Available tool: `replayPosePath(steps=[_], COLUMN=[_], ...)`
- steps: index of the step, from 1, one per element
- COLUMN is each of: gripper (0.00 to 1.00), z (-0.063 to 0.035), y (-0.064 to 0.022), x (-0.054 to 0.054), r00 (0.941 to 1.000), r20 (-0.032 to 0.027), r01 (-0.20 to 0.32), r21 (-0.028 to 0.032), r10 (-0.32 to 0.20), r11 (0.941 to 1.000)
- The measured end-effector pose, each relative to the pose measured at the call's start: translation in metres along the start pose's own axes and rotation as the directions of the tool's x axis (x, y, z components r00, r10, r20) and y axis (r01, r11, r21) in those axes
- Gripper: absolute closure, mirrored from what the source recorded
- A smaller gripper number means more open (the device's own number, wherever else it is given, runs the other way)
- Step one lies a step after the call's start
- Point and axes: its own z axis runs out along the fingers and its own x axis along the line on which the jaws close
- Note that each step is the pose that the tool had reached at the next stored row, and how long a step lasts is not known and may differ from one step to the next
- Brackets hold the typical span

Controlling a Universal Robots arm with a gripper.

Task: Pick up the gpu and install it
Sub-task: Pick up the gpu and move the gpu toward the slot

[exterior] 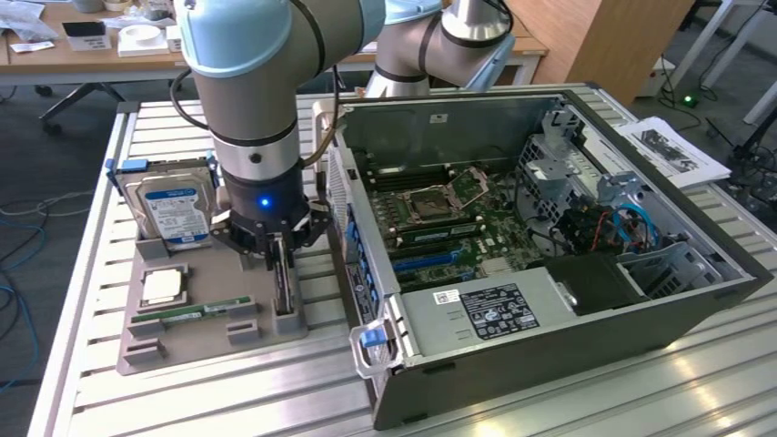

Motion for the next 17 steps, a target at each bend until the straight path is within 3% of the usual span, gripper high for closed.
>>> replayPosePath(steps=[4, 6, 17], gripper=[0.68, 0.73, 0.73], z=[0.0, 0.0, 0.0], y=[0.0, 0.0, 0.0], x=[0.0, 0.0, 0.0], r00=[1.0, 1.0, 1.0], r20=[-0.0001, 0.0, 0.0], r01=[0.0, 0.0, 0.0], r21=[0.0, 0.0, 0.0], r10=[0.0, 0.0, 0.0], r11=[1.0, 1.0, 1.0])
